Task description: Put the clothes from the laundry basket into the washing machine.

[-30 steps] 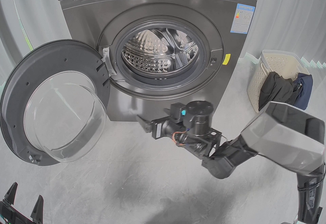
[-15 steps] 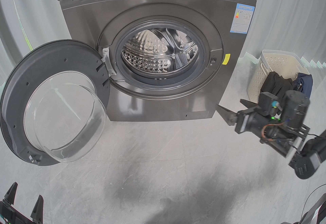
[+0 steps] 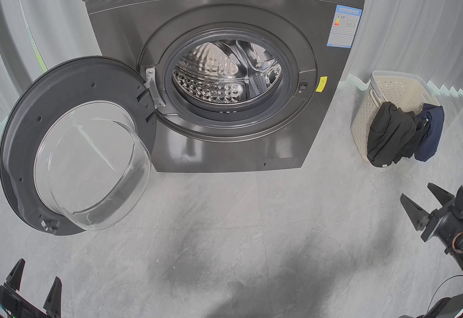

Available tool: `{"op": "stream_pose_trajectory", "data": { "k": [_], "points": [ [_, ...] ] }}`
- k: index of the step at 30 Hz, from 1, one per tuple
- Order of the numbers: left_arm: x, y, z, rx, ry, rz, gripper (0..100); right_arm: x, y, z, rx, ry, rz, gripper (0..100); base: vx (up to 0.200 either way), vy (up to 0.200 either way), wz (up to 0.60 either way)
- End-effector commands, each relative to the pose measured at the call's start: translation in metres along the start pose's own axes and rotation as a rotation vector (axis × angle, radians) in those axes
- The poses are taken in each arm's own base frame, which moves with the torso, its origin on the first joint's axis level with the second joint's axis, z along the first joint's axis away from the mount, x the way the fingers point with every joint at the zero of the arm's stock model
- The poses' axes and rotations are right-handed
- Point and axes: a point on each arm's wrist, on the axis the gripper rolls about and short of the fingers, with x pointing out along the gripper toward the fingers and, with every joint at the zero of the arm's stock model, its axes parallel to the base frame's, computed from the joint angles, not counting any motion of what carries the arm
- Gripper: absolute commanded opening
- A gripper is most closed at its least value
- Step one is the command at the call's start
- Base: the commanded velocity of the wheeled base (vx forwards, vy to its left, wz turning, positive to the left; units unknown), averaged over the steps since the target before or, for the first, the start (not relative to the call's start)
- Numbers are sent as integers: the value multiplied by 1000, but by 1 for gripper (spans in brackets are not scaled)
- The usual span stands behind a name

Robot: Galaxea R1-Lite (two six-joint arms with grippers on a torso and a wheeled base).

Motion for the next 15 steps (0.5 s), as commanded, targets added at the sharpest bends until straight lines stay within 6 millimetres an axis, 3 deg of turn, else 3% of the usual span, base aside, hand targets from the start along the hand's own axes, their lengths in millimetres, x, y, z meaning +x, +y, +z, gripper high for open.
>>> {"op": "stream_pose_trajectory", "data": {
  "k": [1,11,15],
  "points": [
    [0,0,-5,1,3,-1,100,-78,-8,-19,-41,-90,-74,100,0,0,0],
    [0,0,-5,1,1,1,100,-116,-8,-59,-26,-51,-105,100,0,0,0],
    [0,0,-5,1,1,1,100,-122,-8,-67,-14,-55,-112,100,200,0,0]
  ]
}}
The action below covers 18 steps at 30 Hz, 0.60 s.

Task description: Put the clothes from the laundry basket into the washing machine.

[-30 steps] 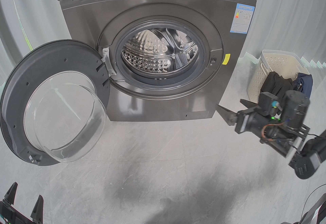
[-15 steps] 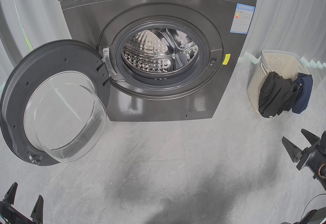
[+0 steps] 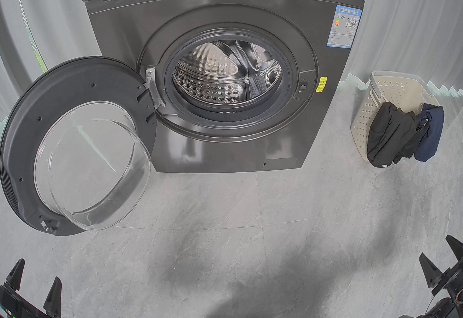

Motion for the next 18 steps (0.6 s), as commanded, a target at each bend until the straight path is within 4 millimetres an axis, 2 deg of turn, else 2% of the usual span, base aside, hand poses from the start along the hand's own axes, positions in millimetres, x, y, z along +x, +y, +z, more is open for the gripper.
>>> {"op": "stream_pose_trajectory", "data": {
  "k": [1,8,11,17,18],
  "points": [
    [0,0,-5,0,1,1,100,-22,-1,-20,18,-140,-24,100,200,0,0],
    [0,0,-5,-2,1,1,100,-24,1,-23,-19,-150,-124,100,200,0,0],
    [0,0,-5,-2,1,1,100,-28,2,-24,-27,-196,-98,100,200,0,0],
    [0,0,-5,-2,1,1,100,-29,3,-24,-22,-181,-54,100,200,0,0],
    [0,0,-5,-2,1,1,100,-29,4,-25,-16,-173,-32,100,0,0,0]
  ]
}}
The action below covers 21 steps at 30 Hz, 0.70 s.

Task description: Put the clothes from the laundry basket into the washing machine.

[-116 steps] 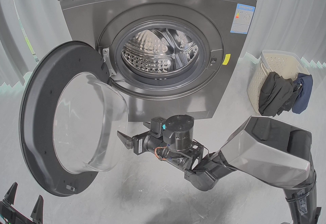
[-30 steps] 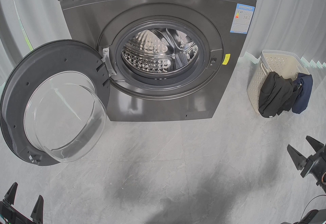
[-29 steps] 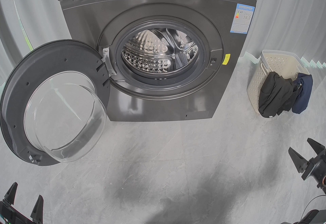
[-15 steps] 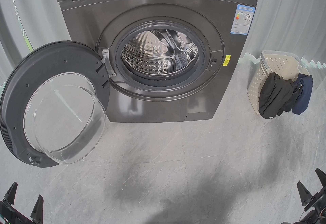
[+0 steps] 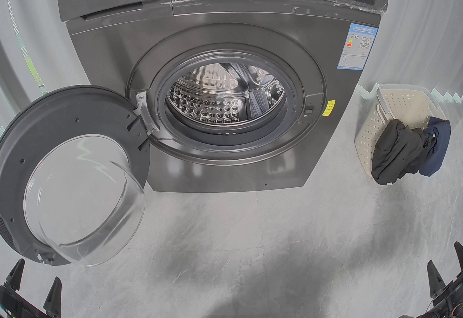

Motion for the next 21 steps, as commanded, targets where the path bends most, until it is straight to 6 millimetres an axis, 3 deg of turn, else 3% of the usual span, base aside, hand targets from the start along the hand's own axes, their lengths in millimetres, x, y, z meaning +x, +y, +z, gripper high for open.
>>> {"op": "stream_pose_trajectory", "data": {
  "k": [1,6,8,21],
  "points": [
    [0,0,-5,-1,2,1,100,-3,1,-2,17,-21,45,100,0,0,0],
    [0,0,-5,-1,2,1,100,-1,-1,-8,23,11,-65,100,0,0,0],
    [0,0,-5,-2,2,1,100,-1,-1,-8,6,13,-29,100,0,0,0],
    [0,0,-5,-2,2,1,100,-1,0,-8,-8,10,9,100,0,-200,0]
  ]
}}
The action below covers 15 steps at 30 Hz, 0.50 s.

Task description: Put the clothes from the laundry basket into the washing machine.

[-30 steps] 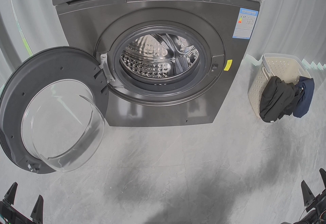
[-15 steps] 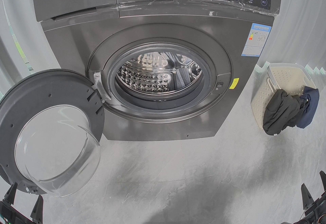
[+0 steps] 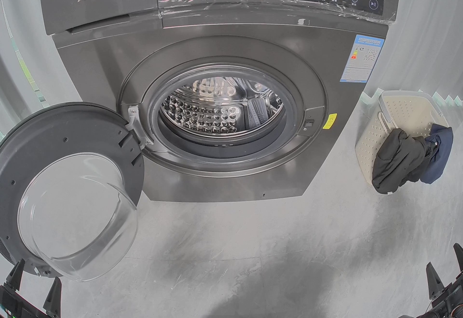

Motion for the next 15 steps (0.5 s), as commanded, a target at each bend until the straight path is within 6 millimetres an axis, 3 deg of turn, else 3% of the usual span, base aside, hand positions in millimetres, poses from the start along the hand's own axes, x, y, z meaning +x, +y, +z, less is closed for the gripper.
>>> {"op": "stream_pose_trajectory", "data": {
  "k": [1,15],
  "points": [
    [0,0,-5,-1,1,0,100,0,0,-5,-1,7,4,100,0,-200,0],
    [0,0,-5,-1,1,0,100,0,0,-5,2,6,-1,100,0,-200,0]
  ]
}}
